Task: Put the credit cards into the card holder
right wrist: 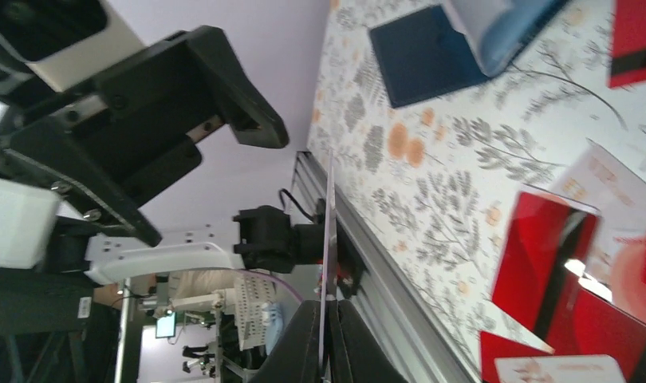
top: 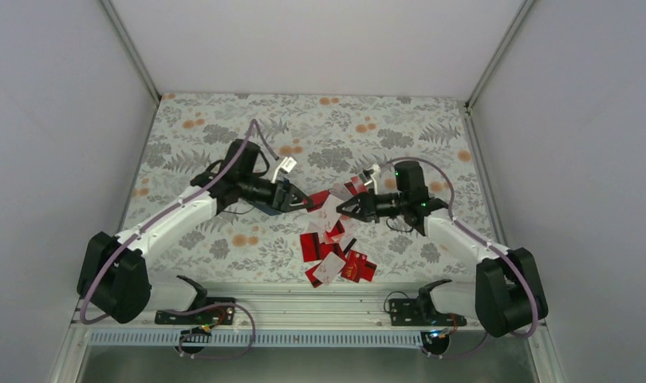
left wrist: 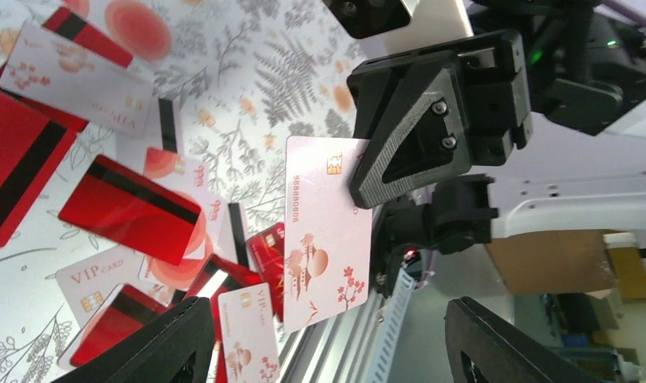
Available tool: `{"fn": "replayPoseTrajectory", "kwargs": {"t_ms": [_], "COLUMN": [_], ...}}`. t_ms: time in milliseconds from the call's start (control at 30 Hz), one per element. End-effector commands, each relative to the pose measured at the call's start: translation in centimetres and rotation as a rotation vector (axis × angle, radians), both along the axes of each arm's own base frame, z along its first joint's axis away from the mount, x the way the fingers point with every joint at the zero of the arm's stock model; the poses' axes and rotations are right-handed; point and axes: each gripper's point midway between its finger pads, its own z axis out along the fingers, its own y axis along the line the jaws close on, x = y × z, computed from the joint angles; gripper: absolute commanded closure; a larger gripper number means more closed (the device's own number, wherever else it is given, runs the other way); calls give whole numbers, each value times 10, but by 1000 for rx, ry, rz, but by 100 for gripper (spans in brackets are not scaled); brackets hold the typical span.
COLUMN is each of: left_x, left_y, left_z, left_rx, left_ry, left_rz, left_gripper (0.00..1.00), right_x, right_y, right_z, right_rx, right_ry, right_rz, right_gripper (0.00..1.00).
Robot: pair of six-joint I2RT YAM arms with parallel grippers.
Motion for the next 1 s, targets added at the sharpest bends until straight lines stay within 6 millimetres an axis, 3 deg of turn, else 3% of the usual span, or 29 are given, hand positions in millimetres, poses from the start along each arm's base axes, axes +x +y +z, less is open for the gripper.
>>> {"fn": "replayPoseTrajectory", "kwargs": {"t_ms": [0, 133, 333, 967], "left_x": [-6, -6, -7, 4], "left_y": [8, 13, 11, -4], "left_z": [34, 56, 65, 67], "left_rx": [-158, -226, -274, -284], "left_ry": [6, -8, 9, 71], "left_rz": [-70, -111, -163, -182], "left_gripper": [28, 29, 36, 57], "right_x": [8, 11, 16, 9], "right_y": [6, 11, 15, 36], "right_z": [45, 71, 93, 109], "right_rx": [96, 140, 175, 211], "right_ry": [-46, -75, -87, -82], "right_rz": [41, 82, 125, 257], "right_gripper": [96, 96, 96, 96]}}
